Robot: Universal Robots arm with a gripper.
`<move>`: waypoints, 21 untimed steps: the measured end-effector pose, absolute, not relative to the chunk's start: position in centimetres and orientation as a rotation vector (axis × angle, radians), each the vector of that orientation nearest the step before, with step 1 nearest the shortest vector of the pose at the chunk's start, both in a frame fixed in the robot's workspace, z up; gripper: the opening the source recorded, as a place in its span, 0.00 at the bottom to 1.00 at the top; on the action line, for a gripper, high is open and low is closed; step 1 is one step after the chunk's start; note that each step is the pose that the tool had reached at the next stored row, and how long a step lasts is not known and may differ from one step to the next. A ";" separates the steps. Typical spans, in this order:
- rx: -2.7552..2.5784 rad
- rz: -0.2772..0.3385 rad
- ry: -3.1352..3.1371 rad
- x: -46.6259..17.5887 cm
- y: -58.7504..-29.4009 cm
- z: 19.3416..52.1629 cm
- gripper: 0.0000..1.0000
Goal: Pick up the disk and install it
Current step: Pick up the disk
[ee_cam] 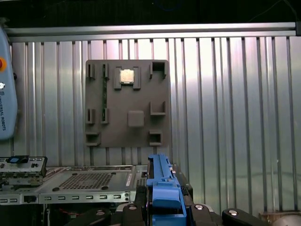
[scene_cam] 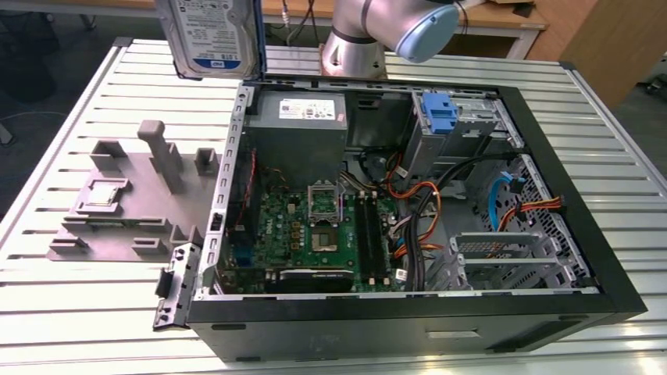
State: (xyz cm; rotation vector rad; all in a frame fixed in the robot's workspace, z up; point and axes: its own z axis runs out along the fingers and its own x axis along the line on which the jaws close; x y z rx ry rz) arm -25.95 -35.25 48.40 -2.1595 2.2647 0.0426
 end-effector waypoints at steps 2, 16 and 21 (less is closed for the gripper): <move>-2.160 0.043 2.265 -25.8 -35.2 48.4 0.37; -2.159 0.043 2.265 -24.7 -35.2 48.4 0.37; -2.160 0.043 2.265 -24.3 -35.2 48.4 0.37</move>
